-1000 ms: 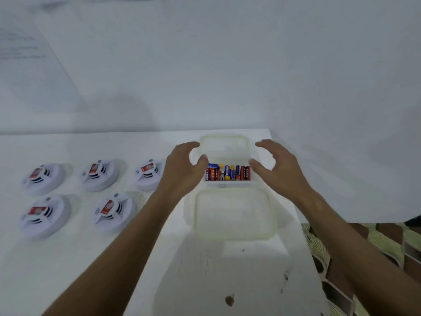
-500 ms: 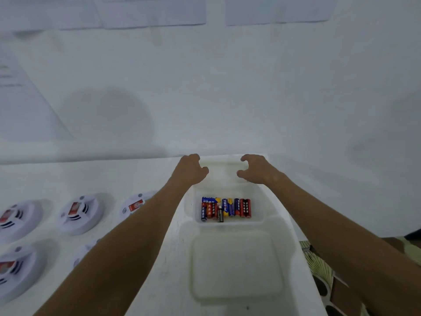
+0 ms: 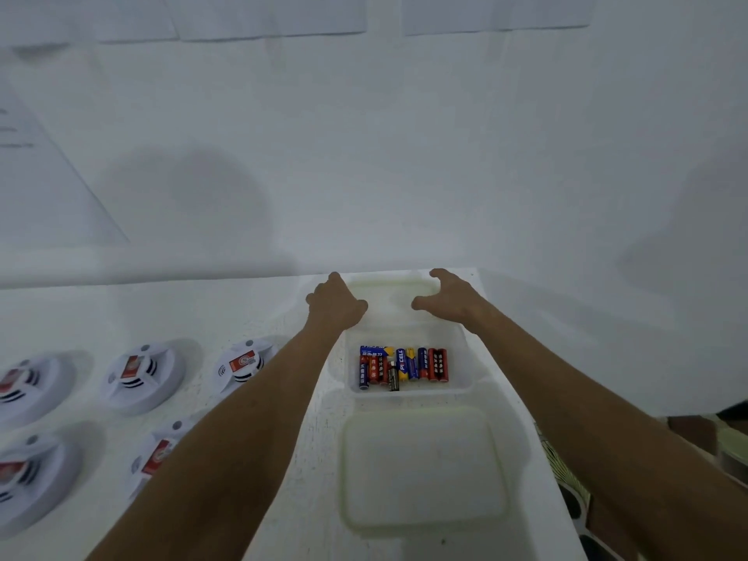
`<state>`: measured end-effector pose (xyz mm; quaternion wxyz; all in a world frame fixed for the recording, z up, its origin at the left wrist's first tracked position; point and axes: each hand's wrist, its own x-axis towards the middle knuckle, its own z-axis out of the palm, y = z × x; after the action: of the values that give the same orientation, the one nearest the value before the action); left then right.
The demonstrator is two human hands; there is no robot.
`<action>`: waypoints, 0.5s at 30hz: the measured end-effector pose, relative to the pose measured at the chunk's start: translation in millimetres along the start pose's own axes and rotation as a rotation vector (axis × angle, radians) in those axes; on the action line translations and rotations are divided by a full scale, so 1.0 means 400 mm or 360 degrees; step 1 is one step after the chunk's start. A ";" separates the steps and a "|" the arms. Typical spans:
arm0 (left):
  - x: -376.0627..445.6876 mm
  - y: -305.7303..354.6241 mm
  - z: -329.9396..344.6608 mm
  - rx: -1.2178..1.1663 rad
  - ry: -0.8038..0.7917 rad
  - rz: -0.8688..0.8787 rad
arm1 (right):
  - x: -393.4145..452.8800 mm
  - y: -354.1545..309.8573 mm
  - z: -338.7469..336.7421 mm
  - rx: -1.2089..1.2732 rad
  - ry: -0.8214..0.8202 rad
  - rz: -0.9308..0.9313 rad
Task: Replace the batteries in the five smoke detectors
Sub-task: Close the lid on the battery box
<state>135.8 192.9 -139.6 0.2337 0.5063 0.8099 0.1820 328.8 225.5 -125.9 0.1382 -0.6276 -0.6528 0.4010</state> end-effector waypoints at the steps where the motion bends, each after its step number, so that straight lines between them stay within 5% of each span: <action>1: -0.001 -0.001 -0.003 -0.0131 -0.0009 -0.0019 | -0.002 -0.003 -0.002 0.0120 0.0006 -0.0007; 8: -0.052 0.007 -0.028 -0.0908 0.0260 0.0110 | -0.055 -0.042 -0.021 0.0623 0.0155 -0.0195; 15: -0.224 0.029 -0.115 -0.0622 0.0329 0.0393 | -0.235 -0.046 -0.070 0.0290 0.0225 -0.0355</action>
<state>152.2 114.1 -78.2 0.2190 0.5252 0.7110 0.4131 351.3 149.7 -64.8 0.2839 -0.5627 -0.6680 0.3956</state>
